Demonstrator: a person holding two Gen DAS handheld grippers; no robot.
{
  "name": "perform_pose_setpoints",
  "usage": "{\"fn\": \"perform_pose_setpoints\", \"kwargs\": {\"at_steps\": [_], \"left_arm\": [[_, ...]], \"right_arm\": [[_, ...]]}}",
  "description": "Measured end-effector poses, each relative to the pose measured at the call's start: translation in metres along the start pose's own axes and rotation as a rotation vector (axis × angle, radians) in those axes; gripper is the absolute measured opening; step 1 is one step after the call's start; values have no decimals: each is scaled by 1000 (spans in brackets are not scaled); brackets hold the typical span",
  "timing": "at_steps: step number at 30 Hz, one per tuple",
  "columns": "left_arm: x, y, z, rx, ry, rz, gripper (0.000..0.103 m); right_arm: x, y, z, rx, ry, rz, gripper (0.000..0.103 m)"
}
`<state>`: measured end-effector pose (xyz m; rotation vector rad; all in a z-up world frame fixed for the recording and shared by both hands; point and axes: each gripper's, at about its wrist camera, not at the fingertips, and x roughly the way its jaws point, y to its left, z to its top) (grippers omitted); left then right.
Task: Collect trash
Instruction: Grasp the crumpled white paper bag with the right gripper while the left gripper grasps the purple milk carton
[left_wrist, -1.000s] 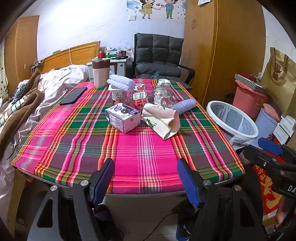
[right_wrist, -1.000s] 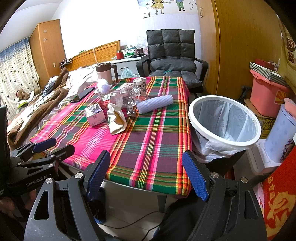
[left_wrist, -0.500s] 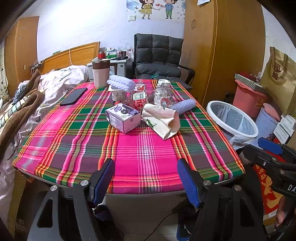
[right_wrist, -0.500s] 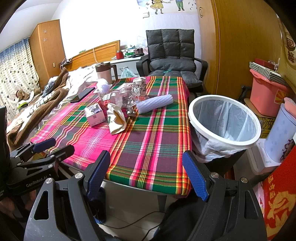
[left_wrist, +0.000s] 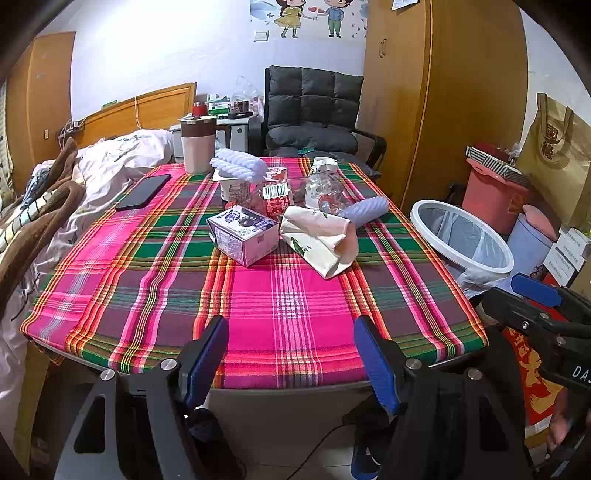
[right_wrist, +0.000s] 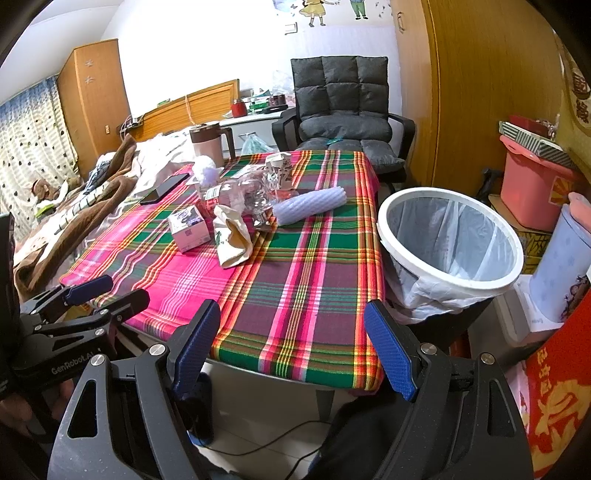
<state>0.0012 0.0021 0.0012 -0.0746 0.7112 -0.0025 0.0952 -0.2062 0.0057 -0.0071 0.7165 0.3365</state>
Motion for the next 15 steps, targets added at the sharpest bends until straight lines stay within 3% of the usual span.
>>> {"fn": "perform_pose_setpoints", "kwargs": {"at_steps": [15], "left_arm": [[34,30,17,-51,21,-16,70]], "right_arm": [[29,13,15,-52,34,75,81]]}}
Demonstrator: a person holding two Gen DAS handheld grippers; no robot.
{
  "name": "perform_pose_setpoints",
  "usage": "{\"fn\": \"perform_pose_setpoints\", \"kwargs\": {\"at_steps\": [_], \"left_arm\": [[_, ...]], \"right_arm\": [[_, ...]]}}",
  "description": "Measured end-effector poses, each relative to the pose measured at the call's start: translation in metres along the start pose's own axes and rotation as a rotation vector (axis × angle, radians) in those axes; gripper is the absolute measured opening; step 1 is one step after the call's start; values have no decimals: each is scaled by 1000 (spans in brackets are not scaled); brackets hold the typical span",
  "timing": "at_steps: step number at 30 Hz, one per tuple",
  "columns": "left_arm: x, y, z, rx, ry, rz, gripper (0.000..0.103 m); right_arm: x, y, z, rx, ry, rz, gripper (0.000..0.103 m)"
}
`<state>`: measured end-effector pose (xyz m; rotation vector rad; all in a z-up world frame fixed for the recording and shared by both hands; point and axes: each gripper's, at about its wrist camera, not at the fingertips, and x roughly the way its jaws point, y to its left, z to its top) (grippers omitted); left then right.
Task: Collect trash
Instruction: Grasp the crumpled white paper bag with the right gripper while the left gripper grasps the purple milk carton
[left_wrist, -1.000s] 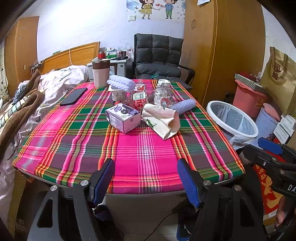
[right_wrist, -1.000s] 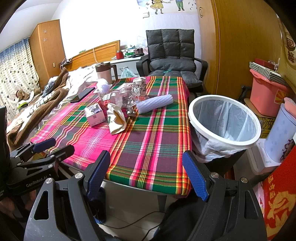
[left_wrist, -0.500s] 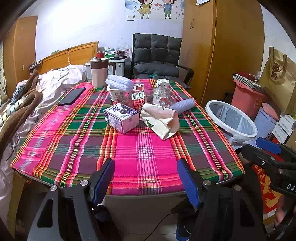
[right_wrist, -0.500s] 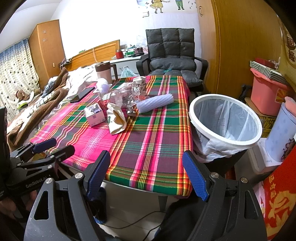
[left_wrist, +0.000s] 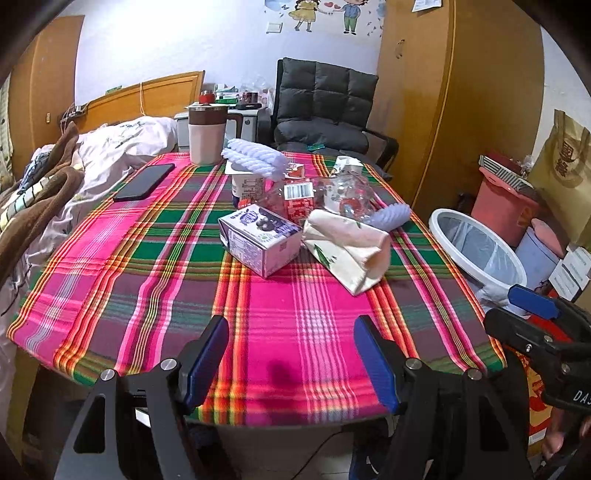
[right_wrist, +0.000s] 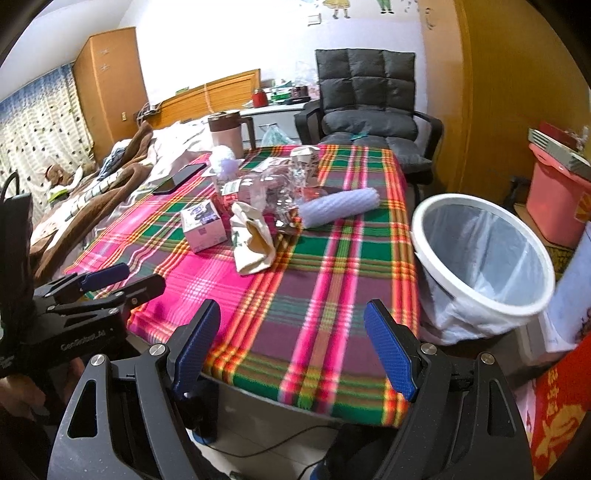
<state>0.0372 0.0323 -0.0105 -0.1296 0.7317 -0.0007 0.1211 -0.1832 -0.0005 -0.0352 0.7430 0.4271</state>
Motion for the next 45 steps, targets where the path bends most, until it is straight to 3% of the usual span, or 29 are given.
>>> {"fn": "perform_pose_setpoints", "kwargs": {"at_steps": [4,13,19,22,25,33,45], "left_arm": [[11,9,10,-7,1,-11,70],[35,32,29,-65,13,-22,70],[49,40,40,-106,14,-25,70],[57,42,45,-118,18,-27,70],[65,43,50,-141,23,-36,70],[84,28,64,-170,19,-22,77],[113,21,70,-168,67,110,78]], "right_arm": [[14,7,11,-25,-1,35,78],[54,19,33,-84,32,98,59],[72,20,38,-92,56,125,43],[82,15,38,-85,80,139,24],[78,12,36,-77,72,152,16],[61,-2,30,-47,61,154,14],[49,-28,28,19,31,125,14]]}}
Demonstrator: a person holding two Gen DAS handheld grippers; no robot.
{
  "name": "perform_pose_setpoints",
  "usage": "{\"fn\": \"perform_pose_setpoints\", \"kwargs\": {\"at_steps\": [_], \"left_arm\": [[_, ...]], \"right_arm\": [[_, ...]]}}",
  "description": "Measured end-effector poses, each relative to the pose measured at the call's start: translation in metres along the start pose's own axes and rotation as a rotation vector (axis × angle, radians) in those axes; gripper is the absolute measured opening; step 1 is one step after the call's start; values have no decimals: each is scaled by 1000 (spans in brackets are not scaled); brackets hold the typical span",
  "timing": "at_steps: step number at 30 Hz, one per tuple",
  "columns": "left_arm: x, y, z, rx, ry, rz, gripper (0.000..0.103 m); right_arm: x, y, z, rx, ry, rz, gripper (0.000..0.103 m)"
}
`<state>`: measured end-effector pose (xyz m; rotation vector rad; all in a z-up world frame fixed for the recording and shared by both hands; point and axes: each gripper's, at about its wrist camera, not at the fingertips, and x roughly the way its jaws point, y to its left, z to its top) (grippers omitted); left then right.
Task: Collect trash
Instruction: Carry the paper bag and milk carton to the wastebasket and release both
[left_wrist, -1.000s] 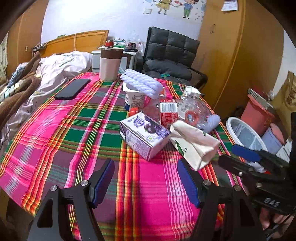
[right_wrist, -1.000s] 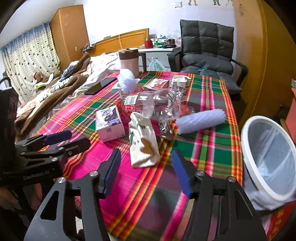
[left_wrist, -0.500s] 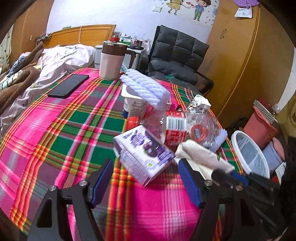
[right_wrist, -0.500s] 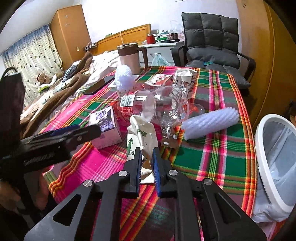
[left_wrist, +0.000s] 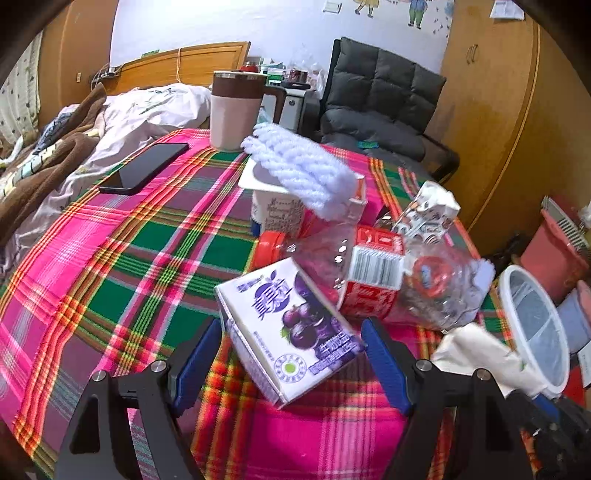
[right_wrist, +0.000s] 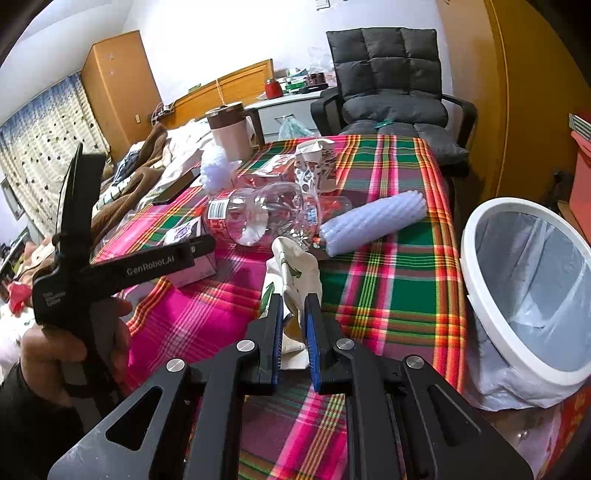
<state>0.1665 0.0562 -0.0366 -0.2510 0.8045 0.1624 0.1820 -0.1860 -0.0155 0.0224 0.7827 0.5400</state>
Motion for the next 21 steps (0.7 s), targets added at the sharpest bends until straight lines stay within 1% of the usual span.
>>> {"fn": "perform_pose_setpoints", "kwargs": {"at_steps": [7,8,10,11,15,21], "left_arm": [[-11,22,-8,-14,-16,42,77],[-11,24,-9,-10,-17,40,75],[-11,26,-9,0,-11,33,63],[-10,27,-9,5,-6,29,55],[-14,25,-12,26,-17,19,55],[-34,22,-22,52,-44,-14,54]], "right_arm": [[-2,-1,-1,5,-11,8,14],[-2,-1,-1,4,-10,8,14],[-1,-1,-2,4,-8,6,14],[-1,-2,-3,4,-7,4,14],[-5,-2,-5,5,-9,-7,12],[-11,-1,-9,6,-11,-27,11]]}}
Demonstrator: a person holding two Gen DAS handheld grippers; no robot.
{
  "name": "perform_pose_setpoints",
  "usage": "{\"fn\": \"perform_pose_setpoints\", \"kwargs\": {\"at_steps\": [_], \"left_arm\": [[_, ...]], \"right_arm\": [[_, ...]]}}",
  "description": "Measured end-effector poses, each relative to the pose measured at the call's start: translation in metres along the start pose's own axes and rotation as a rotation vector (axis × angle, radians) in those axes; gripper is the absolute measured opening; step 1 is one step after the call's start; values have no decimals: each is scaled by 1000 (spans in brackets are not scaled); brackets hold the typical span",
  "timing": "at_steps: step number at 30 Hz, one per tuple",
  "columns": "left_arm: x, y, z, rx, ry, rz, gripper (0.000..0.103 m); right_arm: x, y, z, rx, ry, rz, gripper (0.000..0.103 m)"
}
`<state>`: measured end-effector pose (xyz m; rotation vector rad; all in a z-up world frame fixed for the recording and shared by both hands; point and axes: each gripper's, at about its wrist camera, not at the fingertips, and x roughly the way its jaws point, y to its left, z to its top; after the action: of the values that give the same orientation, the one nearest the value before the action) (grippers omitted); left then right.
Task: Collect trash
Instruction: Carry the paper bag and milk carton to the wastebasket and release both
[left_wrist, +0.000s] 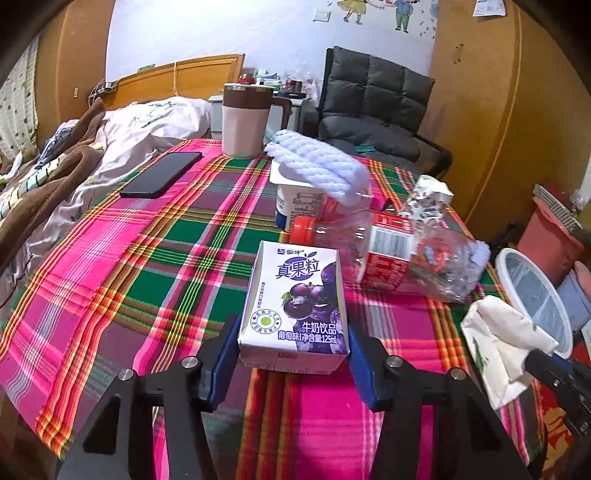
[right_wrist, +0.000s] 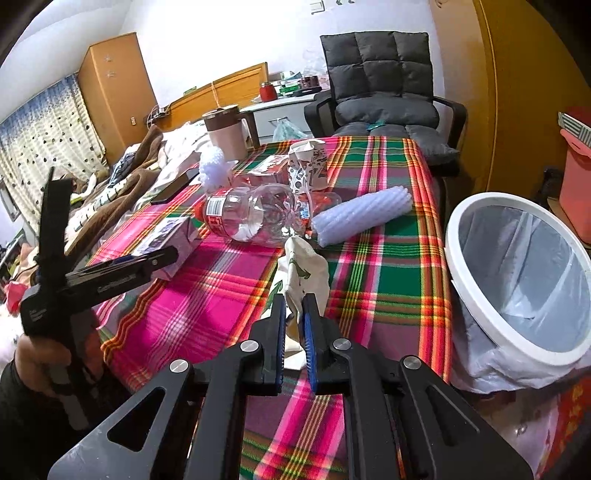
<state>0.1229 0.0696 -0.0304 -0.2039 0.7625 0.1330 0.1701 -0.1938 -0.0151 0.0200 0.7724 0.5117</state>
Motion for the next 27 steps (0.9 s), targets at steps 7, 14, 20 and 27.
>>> {"fn": "perform_pose_setpoints", "kwargs": {"at_steps": [7,14,20,27], "left_arm": [[-30,-13,-13,35,-13,-55,54],[-47,-36,-18,70,-16,-116,54],[-49,-68,-16,132,-15,-183,54],[-41,-117,-7,225,-10,-276,54]], "right_arm": [[-13,0,-4,7,-25,-17,11],[-25,-8,-7,29,-44,-40,11],[-39,-23,-8,65,-76,-80,11],[-55,-56,-9,130,-111,-160,11]]}}
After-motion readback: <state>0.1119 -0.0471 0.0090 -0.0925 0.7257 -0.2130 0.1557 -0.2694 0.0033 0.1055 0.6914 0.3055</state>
